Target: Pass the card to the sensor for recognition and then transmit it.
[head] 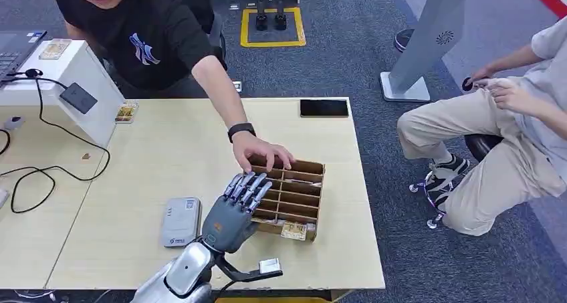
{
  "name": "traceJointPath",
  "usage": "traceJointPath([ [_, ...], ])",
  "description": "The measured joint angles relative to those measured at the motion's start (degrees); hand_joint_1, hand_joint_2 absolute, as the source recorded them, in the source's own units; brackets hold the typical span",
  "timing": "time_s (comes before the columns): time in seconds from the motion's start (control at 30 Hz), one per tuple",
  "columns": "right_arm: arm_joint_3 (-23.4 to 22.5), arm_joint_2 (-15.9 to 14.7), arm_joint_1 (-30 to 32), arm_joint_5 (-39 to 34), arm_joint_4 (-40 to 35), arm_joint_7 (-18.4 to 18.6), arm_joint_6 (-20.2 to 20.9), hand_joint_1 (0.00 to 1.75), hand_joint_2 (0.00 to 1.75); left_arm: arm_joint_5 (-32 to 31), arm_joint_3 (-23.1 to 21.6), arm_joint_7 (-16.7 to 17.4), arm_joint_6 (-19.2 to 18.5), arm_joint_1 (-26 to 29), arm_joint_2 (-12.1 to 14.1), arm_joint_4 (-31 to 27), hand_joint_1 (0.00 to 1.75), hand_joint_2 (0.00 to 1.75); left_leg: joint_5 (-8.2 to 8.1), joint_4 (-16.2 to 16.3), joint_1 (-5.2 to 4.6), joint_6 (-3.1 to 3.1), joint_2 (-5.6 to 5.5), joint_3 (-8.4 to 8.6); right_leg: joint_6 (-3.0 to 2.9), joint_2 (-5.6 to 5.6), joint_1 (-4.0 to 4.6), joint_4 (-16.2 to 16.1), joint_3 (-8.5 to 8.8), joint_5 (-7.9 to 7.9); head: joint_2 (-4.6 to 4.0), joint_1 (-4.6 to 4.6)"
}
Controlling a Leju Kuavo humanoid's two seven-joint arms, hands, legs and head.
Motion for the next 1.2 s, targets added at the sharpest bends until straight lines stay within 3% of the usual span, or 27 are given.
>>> traceJointPath([
  [0.1, 0.0, 0.0, -0.1, 0.0, 0.1, 0.0, 0.0, 0.00, 1.75, 0.4, 0.0, -0.2, -0.3, -0.2, 0.0, 0.2, 0.00, 1.75, 0.00, 0.0, 0.00, 0.00, 0.00, 0.02, 0.00, -0.01, 0.00, 0.0, 0.03, 0.00, 0.00, 0.00],
  [0.17, 0.0, 0.0, -0.1, 0.1, 0.1, -0.1, 0.0, 0.00, 1.75, 1.0, 0.0, -0.5, -1.0, -0.3, 0.0, 0.2, 0.10, 1.75, 0.00, 0.0, 0.00, 0.00, -0.01, 0.04, 0.00, -0.03, 0.00, 0.0, 0.07, 0.00, 0.00, 0.00],
  [0.2, 0.0, 0.0, -0.1, 0.1, 0.1, -0.1, 0.0, 0.00, 1.75, 1.2, 0.0, -0.7, -1.3, -0.4, 0.0, 0.2, 0.26, 1.75, 0.00, 0.0, 0.00, 0.00, -0.01, 0.06, 0.00, -0.04, 0.00, 0.0, 0.09, 0.00, 0.00, 0.00],
  [0.23, 0.0, 0.0, -0.2, 0.1, 0.1, -0.1, -0.1, 0.00, 1.75, 1.4, 0.0, -0.7, -1.5, -0.4, 0.0, 0.2, 0.70, 1.75, 0.00, 0.0, 0.00, 0.00, -0.01, 0.08, 0.00, -0.04, 0.00, 0.0, 0.11, 0.00, 0.00, 0.00],
  [0.83, 0.0, 0.0, -0.2, 0.1, 0.1, -0.1, -0.2, 0.00, 1.75, 1.9, 0.0, -0.8, -2.7, -0.4, 0.0, 1.7, 0.70, 1.75, 0.00, 0.0, 0.00, 0.00, -0.01, 0.10, 0.00, -0.03, 0.00, 0.0, 0.11, 0.00, 0.00, 0.00],
  [0.87, 0.0, 0.0, -0.2, 0.1, 0.1, -0.1, -0.2, 0.00, 1.75, 2.0, 0.0, -0.8, -2.7, -0.4, 0.0, 1.7, 1.75, 1.75, 0.00, 0.0, 0.00, 0.00, -0.01, 0.10, 0.00, -0.03, 0.00, 0.0, 0.12, 0.00, 0.00, 0.00],
  [1.2, 0.0, 0.0, -0.2, 0.8, 0.2, -0.2, -0.4, 0.00, 1.75, 5.2, 0.0, -3.2, -2.5, -0.2, 0.1, 2.5, 1.75, 1.75, 0.00, 0.0, 0.00, 0.00, -0.02, 0.08, 0.00, -0.02, 0.00, 0.0, 0.10, 0.00, 0.00, 0.00],
])
